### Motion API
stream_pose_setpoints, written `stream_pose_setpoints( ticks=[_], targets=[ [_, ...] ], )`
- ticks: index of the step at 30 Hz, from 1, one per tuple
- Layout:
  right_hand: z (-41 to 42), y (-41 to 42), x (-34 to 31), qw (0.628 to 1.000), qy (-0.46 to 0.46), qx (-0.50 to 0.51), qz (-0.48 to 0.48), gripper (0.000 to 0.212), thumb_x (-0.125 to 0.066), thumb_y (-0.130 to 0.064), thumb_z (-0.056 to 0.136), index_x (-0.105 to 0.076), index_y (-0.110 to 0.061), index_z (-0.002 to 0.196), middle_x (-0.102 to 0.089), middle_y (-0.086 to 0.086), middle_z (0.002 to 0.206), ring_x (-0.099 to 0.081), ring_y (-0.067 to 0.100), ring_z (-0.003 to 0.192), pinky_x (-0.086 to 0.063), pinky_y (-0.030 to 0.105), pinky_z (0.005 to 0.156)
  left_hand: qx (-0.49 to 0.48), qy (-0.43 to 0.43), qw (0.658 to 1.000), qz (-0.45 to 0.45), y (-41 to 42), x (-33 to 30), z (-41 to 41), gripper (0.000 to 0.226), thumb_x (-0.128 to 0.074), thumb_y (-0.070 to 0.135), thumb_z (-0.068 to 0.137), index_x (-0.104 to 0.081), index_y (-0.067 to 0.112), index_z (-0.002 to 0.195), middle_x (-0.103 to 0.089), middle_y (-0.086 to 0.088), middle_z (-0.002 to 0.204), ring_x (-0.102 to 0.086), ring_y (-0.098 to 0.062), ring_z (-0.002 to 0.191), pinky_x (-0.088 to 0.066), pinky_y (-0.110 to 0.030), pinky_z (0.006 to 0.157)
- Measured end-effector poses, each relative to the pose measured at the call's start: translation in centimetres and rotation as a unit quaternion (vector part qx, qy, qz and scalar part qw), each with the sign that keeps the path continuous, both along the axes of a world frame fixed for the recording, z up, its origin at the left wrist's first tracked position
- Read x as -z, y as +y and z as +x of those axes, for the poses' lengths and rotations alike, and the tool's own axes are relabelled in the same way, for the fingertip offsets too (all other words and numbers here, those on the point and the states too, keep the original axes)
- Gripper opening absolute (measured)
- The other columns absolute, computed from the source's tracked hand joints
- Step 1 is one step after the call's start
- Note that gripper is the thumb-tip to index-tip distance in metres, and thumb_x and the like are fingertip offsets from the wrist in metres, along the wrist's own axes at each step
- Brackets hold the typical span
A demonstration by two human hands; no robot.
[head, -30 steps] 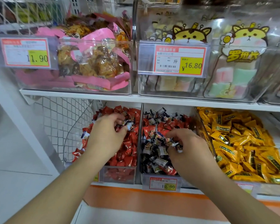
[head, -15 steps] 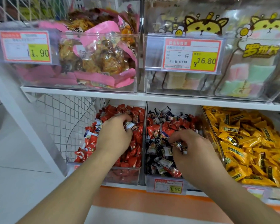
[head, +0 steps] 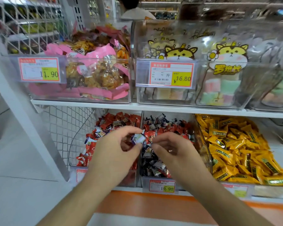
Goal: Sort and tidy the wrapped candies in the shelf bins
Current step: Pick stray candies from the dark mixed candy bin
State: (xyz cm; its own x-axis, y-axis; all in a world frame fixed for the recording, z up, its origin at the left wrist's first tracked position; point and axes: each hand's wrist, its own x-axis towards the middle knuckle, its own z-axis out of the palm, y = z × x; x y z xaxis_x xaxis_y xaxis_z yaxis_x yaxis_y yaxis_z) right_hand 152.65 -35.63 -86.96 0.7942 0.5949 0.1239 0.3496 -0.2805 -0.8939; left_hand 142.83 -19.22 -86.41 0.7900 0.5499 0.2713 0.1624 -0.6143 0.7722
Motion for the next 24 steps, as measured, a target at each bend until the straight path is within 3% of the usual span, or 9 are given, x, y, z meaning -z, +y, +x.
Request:
stream_pose_setpoints(
  ticks=[3,8,12,14,16,19,21,24],
  targets=[
    [-0.5,0.0,-0.6,0.997,0.068,0.004,0.039,0.003,-0.073,-0.029,0.095,-0.074,-0.026,0.096,-0.077,-0.005,0.090,-0.072,0.010,0.085,-0.062,0.035,0.077,0.037,0.010,0.999,0.014,-2.2,-0.3,0.0,0.037,-0.081,0.029,0.085,-0.069,0.052,0.111,-0.070,0.025,0.091,-0.067,-0.001,0.081,-0.055,-0.018,0.065],
    [0.4,-1.3,-0.5,0.991,0.096,0.082,0.038,0.005,-0.076,-0.026,0.093,-0.074,-0.023,0.091,-0.076,-0.001,0.078,-0.070,0.013,0.066,-0.060,0.035,0.065,0.058,-0.009,0.997,-0.057,-3.1,0.1,0.6,0.027,-0.082,0.032,0.086,-0.072,0.050,0.105,-0.069,0.031,0.098,-0.067,0.005,0.092,-0.054,-0.012,0.077],
    [2.2,-2.2,-0.2,0.988,0.095,0.121,0.013,0.015,-0.074,-0.023,0.095,-0.067,-0.024,0.108,-0.076,0.003,0.076,-0.074,0.020,0.073,-0.063,0.046,0.071,0.013,-0.030,0.997,-0.063,-2.3,0.8,0.9,0.020,-0.077,0.027,0.091,-0.073,0.044,0.098,-0.070,0.024,0.092,-0.065,0.003,0.094,-0.047,-0.005,0.076],
    [2.9,-2.6,0.3,0.990,0.059,0.122,-0.032,0.022,-0.066,-0.020,0.098,-0.061,-0.027,0.118,-0.076,0.005,0.078,-0.073,0.026,0.073,-0.062,0.048,0.065,0.004,-0.029,0.997,-0.068,-2.4,0.8,1.1,0.021,-0.077,0.025,0.091,-0.070,0.042,0.101,-0.071,0.022,0.091,-0.065,0.003,0.093,-0.046,-0.004,0.075],
    [3.1,-2.8,0.3,0.992,0.034,0.112,-0.054,0.015,-0.063,-0.021,0.098,-0.066,-0.031,0.109,-0.076,-0.002,0.081,-0.072,0.022,0.072,-0.061,0.044,0.061,0.009,-0.022,0.997,-0.070,-2.8,0.8,1.3,0.023,-0.078,0.025,0.090,-0.067,0.040,0.104,-0.072,0.022,0.090,-0.065,0.003,0.091,-0.047,-0.006,0.075],
    [2.5,-2.7,-0.1,0.996,0.090,0.022,0.007,0.013,-0.069,-0.020,0.097,-0.073,-0.031,0.103,-0.076,-0.005,0.089,-0.072,0.012,0.082,-0.062,0.033,0.072,0.033,-0.008,0.997,-0.067,-3.4,0.6,1.6,0.017,-0.079,0.028,0.089,-0.067,0.038,0.096,-0.073,0.024,0.087,-0.067,0.002,0.088,-0.051,-0.013,0.073],
    [2.1,-2.6,-0.3,0.995,0.093,-0.026,0.032,0.012,-0.070,-0.017,0.097,-0.074,-0.026,0.103,-0.077,-0.002,0.090,-0.073,0.013,0.082,-0.061,0.030,0.069,0.053,-0.004,0.996,-0.076,-3.8,0.4,1.7,0.015,-0.080,0.027,0.089,-0.069,0.037,0.093,-0.074,0.024,0.087,-0.068,0.003,0.088,-0.051,-0.018,0.075],
    [2.1,-2.4,0.0,0.997,0.070,0.003,0.034,0.006,-0.074,-0.016,0.095,-0.073,-0.023,0.095,-0.075,0.001,0.082,-0.072,0.016,0.074,-0.061,0.032,0.066,0.060,-0.007,0.995,-0.085,-3.8,0.2,1.5,0.013,-0.079,0.029,0.090,-0.071,0.039,0.094,-0.074,0.024,0.090,-0.068,0.005,0.091,-0.053,-0.021,0.080]
  ],
)
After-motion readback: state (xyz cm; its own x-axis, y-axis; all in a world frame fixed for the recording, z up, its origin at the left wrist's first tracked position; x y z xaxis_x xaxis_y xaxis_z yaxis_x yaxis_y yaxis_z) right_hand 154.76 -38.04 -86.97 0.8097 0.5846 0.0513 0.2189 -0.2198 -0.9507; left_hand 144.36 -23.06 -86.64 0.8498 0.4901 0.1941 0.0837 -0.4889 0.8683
